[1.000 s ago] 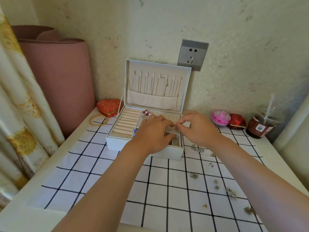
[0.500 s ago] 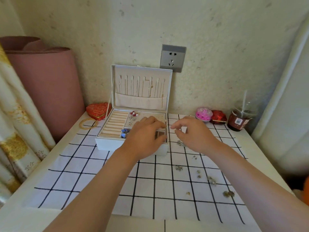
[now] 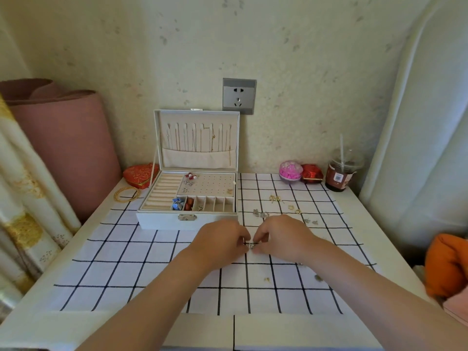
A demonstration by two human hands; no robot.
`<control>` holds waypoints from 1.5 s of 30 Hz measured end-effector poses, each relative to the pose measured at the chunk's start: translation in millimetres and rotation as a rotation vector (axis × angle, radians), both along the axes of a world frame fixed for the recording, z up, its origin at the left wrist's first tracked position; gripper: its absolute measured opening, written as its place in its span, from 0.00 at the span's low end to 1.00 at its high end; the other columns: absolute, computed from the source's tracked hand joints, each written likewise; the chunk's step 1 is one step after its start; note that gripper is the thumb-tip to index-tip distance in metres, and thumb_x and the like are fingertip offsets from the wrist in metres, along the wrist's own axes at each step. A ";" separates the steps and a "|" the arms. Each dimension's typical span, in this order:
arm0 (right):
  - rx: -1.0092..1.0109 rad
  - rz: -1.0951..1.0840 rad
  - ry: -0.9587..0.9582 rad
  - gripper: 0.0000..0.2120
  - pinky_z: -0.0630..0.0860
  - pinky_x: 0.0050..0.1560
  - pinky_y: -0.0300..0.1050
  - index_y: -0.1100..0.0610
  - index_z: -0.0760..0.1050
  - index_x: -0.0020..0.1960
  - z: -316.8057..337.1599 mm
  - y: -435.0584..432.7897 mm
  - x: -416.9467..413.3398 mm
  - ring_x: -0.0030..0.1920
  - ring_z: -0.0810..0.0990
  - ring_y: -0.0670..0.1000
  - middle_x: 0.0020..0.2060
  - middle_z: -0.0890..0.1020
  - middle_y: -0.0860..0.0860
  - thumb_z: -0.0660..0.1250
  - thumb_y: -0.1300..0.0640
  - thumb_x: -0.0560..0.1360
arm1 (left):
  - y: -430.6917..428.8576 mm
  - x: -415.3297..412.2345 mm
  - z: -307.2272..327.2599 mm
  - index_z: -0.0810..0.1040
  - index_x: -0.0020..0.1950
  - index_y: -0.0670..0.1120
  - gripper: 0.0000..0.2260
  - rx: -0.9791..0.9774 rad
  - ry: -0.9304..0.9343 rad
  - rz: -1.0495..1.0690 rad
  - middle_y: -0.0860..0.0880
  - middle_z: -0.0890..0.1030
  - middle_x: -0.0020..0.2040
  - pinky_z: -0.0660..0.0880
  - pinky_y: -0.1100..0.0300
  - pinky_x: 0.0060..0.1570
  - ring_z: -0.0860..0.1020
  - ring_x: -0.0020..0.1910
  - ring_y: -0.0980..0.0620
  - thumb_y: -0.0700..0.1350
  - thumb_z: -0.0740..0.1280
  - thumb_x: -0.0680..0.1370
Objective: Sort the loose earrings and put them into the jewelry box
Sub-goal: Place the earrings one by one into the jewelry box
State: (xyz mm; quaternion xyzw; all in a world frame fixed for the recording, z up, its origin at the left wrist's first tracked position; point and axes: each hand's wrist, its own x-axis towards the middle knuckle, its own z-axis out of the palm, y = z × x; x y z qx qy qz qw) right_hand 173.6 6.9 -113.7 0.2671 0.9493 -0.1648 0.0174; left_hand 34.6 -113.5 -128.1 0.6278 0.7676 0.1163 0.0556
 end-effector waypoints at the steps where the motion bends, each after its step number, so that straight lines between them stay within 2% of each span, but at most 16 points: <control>1: 0.000 0.002 0.008 0.09 0.77 0.49 0.43 0.44 0.85 0.51 -0.1 -1.5 -1.4 0.47 0.79 0.43 0.45 0.84 0.41 0.73 0.44 0.72 | 0.8 1.6 -0.8 0.81 0.61 0.56 0.12 0.007 0.009 0.003 0.55 0.81 0.52 0.75 0.59 0.48 0.78 0.52 0.54 0.53 0.66 0.78; 4: -0.030 0.010 -0.004 0.07 0.78 0.50 0.45 0.45 0.85 0.49 2.4 -2.8 -5.2 0.46 0.79 0.44 0.41 0.83 0.39 0.73 0.47 0.72 | 3.4 3.8 -2.4 0.83 0.58 0.59 0.10 0.006 -0.026 0.025 0.57 0.78 0.46 0.70 0.61 0.41 0.77 0.48 0.55 0.53 0.68 0.78; 7: -0.064 0.024 -0.019 0.06 0.77 0.50 0.44 0.46 0.85 0.50 5.0 -0.6 -6.6 0.47 0.79 0.44 0.41 0.82 0.39 0.74 0.49 0.73 | 5.0 2.7 -3.5 0.84 0.54 0.59 0.08 0.006 -0.089 0.057 0.59 0.76 0.42 0.68 0.63 0.40 0.77 0.47 0.57 0.54 0.69 0.76; 11: -0.083 0.042 0.001 0.07 0.75 0.41 0.40 0.47 0.85 0.50 7.1 2.7 -7.5 0.40 0.78 0.42 0.43 0.82 0.41 0.74 0.50 0.73 | 6.4 0.7 -5.3 0.84 0.47 0.57 0.03 0.001 -0.190 0.086 0.59 0.78 0.41 0.73 0.61 0.42 0.77 0.45 0.58 0.53 0.72 0.74; 14: -0.109 0.022 0.045 0.05 0.80 0.47 0.47 0.47 0.85 0.47 7.4 5.3 -8.7 0.43 0.81 0.46 0.43 0.82 0.41 0.73 0.49 0.73 | 6.4 -0.8 -4.6 0.80 0.40 0.57 0.04 -0.001 -0.260 0.100 0.58 0.80 0.43 0.77 0.57 0.47 0.78 0.45 0.58 0.51 0.73 0.73; 16: -0.154 0.005 0.092 0.04 0.79 0.48 0.45 0.49 0.85 0.47 6.9 7.4 -9.5 0.43 0.81 0.43 0.41 0.81 0.41 0.72 0.51 0.74 | 6.0 -3.5 -0.9 0.78 0.39 0.55 0.05 0.024 -0.302 0.118 0.58 0.80 0.42 0.77 0.58 0.47 0.77 0.44 0.58 0.48 0.72 0.73; 20: -0.338 -0.048 0.233 0.03 0.77 0.42 0.35 0.48 0.86 0.44 9.6 8.4 -13.0 0.40 0.82 0.42 0.38 0.85 0.44 0.73 0.54 0.73 | 3.2 -11.3 14.9 0.79 0.41 0.51 0.03 0.065 -0.454 0.141 0.54 0.82 0.41 0.79 0.62 0.39 0.81 0.35 0.58 0.46 0.72 0.74; 23: -0.449 -0.120 0.337 0.04 0.74 0.37 0.34 0.49 0.86 0.45 12.4 9.8 -17.9 0.33 0.79 0.40 0.36 0.85 0.47 0.76 0.56 0.71 | -0.9 -17.3 23.9 0.78 0.47 0.53 0.06 0.130 -0.624 0.152 0.52 0.83 0.41 0.81 0.57 0.40 0.82 0.32 0.55 0.43 0.72 0.75; 25: -0.545 -0.171 0.393 0.05 0.73 0.35 0.35 0.51 0.86 0.45 17.5 10.0 -21.1 0.33 0.77 0.43 0.38 0.86 0.52 0.78 0.58 0.70 | -3.6 -22.9 26.9 0.79 0.51 0.55 0.08 0.173 -0.646 0.158 0.50 0.83 0.42 0.80 0.59 0.40 0.82 0.33 0.55 0.42 0.71 0.76; 27: -0.623 -0.195 0.417 0.07 0.72 0.32 0.35 0.52 0.87 0.47 23.5 9.4 -24.1 0.32 0.75 0.44 0.40 0.86 0.55 0.79 0.59 0.69 | -5.4 -30.4 28.3 0.81 0.51 0.57 0.09 0.218 -0.630 0.168 0.52 0.83 0.43 0.79 0.62 0.40 0.81 0.35 0.56 0.43 0.70 0.77; 30: -0.711 -0.206 0.454 0.06 0.67 0.26 0.35 0.54 0.86 0.47 30.2 6.8 -31.4 0.27 0.70 0.45 0.34 0.81 0.54 0.78 0.61 0.71 | -7.1 -39.6 31.1 0.84 0.48 0.56 0.08 0.279 -0.680 0.215 0.57 0.84 0.42 0.74 0.68 0.36 0.81 0.36 0.56 0.43 0.70 0.77; 33: -0.715 -0.211 0.503 0.03 0.64 0.26 0.37 0.54 0.86 0.47 36.6 5.6 -41.2 0.26 0.70 0.46 0.27 0.79 0.47 0.75 0.56 0.74 | -8.7 -45.7 35.1 0.85 0.49 0.52 0.06 0.353 -0.774 0.247 0.53 0.84 0.41 0.72 0.71 0.32 0.80 0.34 0.57 0.43 0.71 0.77; 35: -0.726 -0.221 0.536 0.05 0.63 0.26 0.38 0.55 0.85 0.49 42.7 3.7 -49.2 0.26 0.75 0.47 0.35 0.85 0.48 0.75 0.55 0.74 | -9.7 -50.4 37.1 0.85 0.49 0.52 0.05 0.412 -0.810 0.253 0.50 0.84 0.40 0.73 0.70 0.32 0.80 0.34 0.57 0.43 0.70 0.77; 37: -0.797 -0.234 0.594 0.07 0.62 0.25 0.39 0.57 0.85 0.49 48.0 3.3 -58.4 0.26 0.76 0.48 0.43 0.87 0.54 0.76 0.57 0.73 | -9.9 -55.8 38.6 0.84 0.47 0.54 0.06 0.466 -0.837 0.265 0.49 0.83 0.39 0.75 0.67 0.32 0.80 0.35 0.55 0.43 0.70 0.78; 41: -0.831 -0.196 0.660 0.06 0.63 0.23 0.38 0.57 0.84 0.49 52.6 2.3 -78.6 0.26 0.71 0.49 0.38 0.86 0.54 0.76 0.58 0.73 | -11.8 -64.3 40.5 0.85 0.49 0.48 0.04 0.512 -0.924 0.253 0.51 0.80 0.35 0.72 0.68 0.29 0.78 0.32 0.55 0.41 0.70 0.78; 45: -0.876 -0.165 0.699 0.06 0.62 0.23 0.37 0.57 0.82 0.50 53.6 2.5 -101.1 0.24 0.69 0.49 0.35 0.84 0.54 0.75 0.60 0.73 | -13.1 -80.4 38.2 0.85 0.50 0.48 0.04 0.565 -0.976 0.249 0.49 0.81 0.38 0.76 0.59 0.35 0.79 0.33 0.52 0.41 0.71 0.78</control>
